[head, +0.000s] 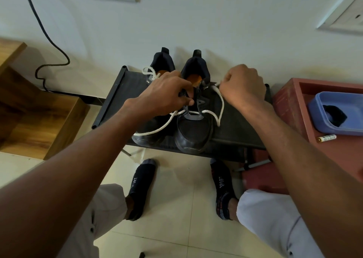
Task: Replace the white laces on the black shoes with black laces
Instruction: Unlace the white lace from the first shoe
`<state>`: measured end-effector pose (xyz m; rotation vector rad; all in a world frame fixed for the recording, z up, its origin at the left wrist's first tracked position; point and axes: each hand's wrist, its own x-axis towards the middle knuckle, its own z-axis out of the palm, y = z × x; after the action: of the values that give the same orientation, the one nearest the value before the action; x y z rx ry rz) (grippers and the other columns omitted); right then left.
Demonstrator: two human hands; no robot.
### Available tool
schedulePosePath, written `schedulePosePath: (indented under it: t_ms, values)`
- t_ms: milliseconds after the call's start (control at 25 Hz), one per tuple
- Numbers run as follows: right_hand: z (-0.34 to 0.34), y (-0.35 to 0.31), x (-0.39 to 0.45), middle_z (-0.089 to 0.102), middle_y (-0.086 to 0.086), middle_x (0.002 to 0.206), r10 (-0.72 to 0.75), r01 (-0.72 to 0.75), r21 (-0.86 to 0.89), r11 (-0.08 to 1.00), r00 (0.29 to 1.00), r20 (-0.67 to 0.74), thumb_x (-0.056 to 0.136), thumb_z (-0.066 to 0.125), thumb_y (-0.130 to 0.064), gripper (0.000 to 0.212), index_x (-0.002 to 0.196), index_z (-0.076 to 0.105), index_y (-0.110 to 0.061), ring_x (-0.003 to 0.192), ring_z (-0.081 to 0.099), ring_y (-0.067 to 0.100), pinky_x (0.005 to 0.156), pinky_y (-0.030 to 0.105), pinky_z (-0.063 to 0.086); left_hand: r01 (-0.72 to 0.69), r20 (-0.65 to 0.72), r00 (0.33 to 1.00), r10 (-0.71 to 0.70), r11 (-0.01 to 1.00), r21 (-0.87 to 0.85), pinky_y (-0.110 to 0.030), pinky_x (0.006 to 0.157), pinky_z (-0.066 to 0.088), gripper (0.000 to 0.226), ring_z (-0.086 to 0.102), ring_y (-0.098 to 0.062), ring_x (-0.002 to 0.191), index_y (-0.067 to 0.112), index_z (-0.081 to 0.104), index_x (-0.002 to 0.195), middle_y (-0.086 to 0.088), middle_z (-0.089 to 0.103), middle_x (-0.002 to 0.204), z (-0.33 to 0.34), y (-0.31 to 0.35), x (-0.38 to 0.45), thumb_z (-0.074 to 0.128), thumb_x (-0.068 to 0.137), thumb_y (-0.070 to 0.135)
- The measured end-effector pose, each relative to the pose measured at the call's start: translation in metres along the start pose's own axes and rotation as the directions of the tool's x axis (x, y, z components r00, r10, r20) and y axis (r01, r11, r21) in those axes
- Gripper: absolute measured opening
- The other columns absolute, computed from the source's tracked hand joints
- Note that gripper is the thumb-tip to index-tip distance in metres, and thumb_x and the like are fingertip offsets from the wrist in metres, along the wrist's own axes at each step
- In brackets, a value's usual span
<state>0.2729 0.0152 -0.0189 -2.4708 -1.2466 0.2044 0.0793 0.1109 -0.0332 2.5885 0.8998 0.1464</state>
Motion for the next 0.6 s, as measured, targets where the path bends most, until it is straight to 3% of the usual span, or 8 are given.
schedulePosePath:
  t_ms: [80,120,240,280,360,600]
  values:
    - [-0.002,0.008,-0.008,0.064,0.011,0.105,-0.004,0.027,-0.204,0.979,0.994,0.111,0.093,0.071,-0.023,0.021,0.105,0.068,-0.007,0.096,0.064,0.033,0.077,0.038,0.05,0.023,0.032,0.999,-0.026,0.994,0.102,-0.045,0.099,0.042,0.061,0.044,-0.029,0.123,0.031,0.064,0.132,0.0,0.043,0.117,0.003,0.011,-0.006,0.078,0.081,0.062]
    - [-0.001,0.009,-0.012,0.061,0.012,0.112,-0.041,0.073,-0.214,0.974,0.988,0.152,0.092,0.072,-0.023,0.024,0.108,0.066,-0.006,0.097,0.061,0.03,0.078,0.038,0.047,0.048,0.041,0.998,-0.056,0.984,0.174,-0.05,0.106,0.04,0.083,0.039,-0.031,0.131,0.03,0.052,0.144,-0.004,0.041,0.131,0.005,0.016,-0.01,0.078,0.075,0.07]
    - [0.0,0.001,-0.031,0.069,0.001,0.104,-0.122,0.113,0.047,0.992,0.938,0.324,0.092,0.078,-0.031,0.022,0.105,0.077,-0.014,0.09,0.064,0.015,0.082,0.033,0.049,0.148,0.065,0.983,-0.171,0.953,0.265,-0.063,0.121,0.019,0.133,0.012,-0.037,0.155,0.023,0.012,0.163,-0.013,0.011,0.166,0.015,0.028,-0.023,0.081,0.063,0.078]
    - [0.002,-0.003,-0.038,0.07,-0.003,0.098,-0.127,0.093,0.105,0.99,0.911,0.392,0.09,0.081,-0.033,0.019,0.102,0.078,-0.018,0.09,0.066,0.013,0.084,0.033,0.052,0.182,0.071,0.976,-0.206,0.951,0.249,-0.064,0.123,0.011,0.141,0.002,-0.037,0.158,0.022,0.002,0.164,-0.014,0.0,0.17,0.019,0.031,-0.026,0.082,0.062,0.078]
    - [0.013,-0.006,-0.046,0.071,-0.003,0.096,-0.134,0.117,0.067,0.991,0.908,0.396,0.086,0.084,-0.032,0.019,0.099,0.074,-0.022,0.091,0.069,0.017,0.086,0.039,0.057,0.245,0.097,0.958,-0.268,0.949,0.2,-0.062,0.124,-0.001,0.15,-0.01,-0.035,0.159,0.023,-0.01,0.164,-0.016,-0.014,0.172,0.028,0.037,-0.026,0.084,0.06,0.076]
    - [0.02,-0.009,-0.044,0.071,0.005,0.09,0.019,0.005,-0.079,0.997,0.954,0.3,0.093,0.073,-0.032,0.017,0.098,0.072,-0.015,0.082,0.069,0.027,0.072,0.038,0.057,0.312,0.108,0.938,-0.329,0.938,0.148,-0.064,0.122,-0.009,0.158,-0.004,-0.031,0.161,0.03,-0.016,0.163,-0.01,-0.002,0.175,0.04,0.035,-0.016,0.088,0.053,0.075]
